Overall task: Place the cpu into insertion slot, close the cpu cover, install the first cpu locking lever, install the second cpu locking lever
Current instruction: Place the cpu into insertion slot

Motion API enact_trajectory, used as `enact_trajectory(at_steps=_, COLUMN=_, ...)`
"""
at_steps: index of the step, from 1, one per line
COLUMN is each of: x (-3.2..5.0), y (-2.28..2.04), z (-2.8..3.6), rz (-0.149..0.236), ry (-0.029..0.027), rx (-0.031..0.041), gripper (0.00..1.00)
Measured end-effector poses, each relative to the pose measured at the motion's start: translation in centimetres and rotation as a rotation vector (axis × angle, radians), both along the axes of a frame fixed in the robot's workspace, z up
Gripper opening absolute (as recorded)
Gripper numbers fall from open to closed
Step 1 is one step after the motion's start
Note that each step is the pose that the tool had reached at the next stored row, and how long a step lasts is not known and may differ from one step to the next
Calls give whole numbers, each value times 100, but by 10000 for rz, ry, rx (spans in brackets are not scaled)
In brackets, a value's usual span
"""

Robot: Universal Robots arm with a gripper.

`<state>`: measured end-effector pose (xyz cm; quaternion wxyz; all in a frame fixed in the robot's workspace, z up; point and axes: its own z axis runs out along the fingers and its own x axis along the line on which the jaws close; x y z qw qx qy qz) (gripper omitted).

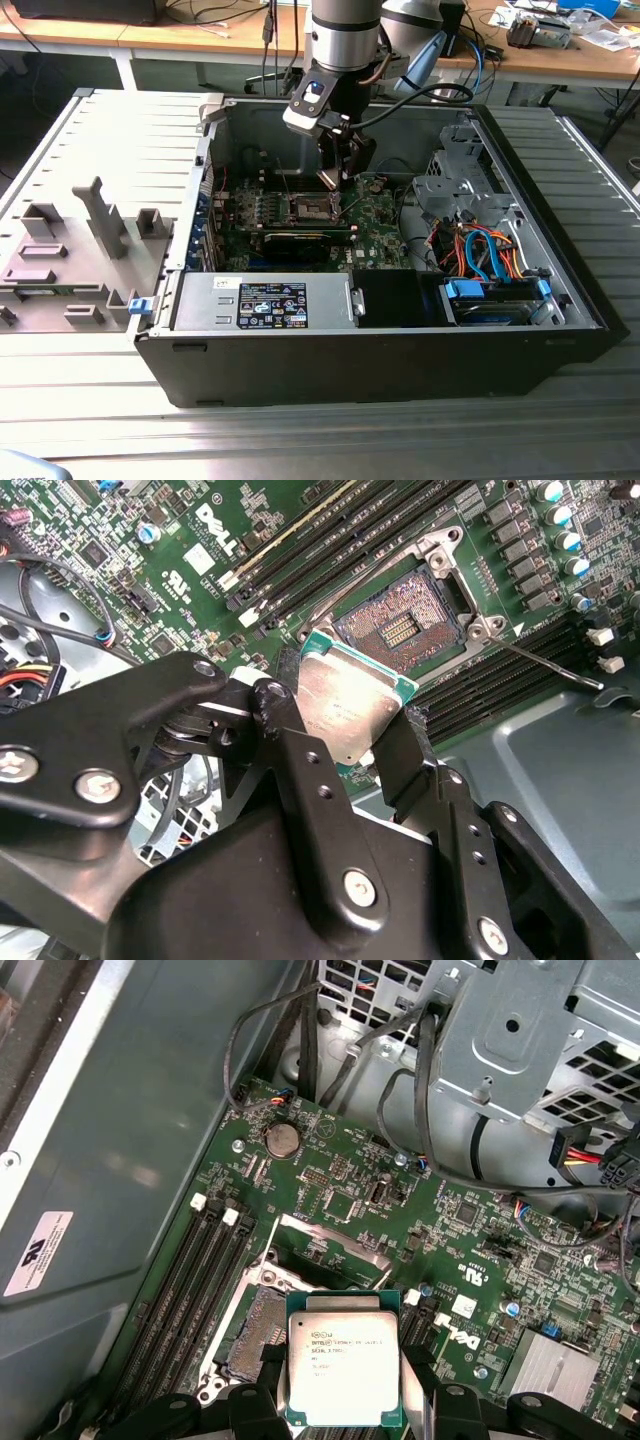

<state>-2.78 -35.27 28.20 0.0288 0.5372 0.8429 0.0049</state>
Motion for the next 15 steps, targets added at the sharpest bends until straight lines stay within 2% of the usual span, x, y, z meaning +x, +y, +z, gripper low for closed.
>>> enact_trajectory(at_steps=15, x=0, y=0, z=0, rz=-140, ry=0, rx=0, gripper=54)
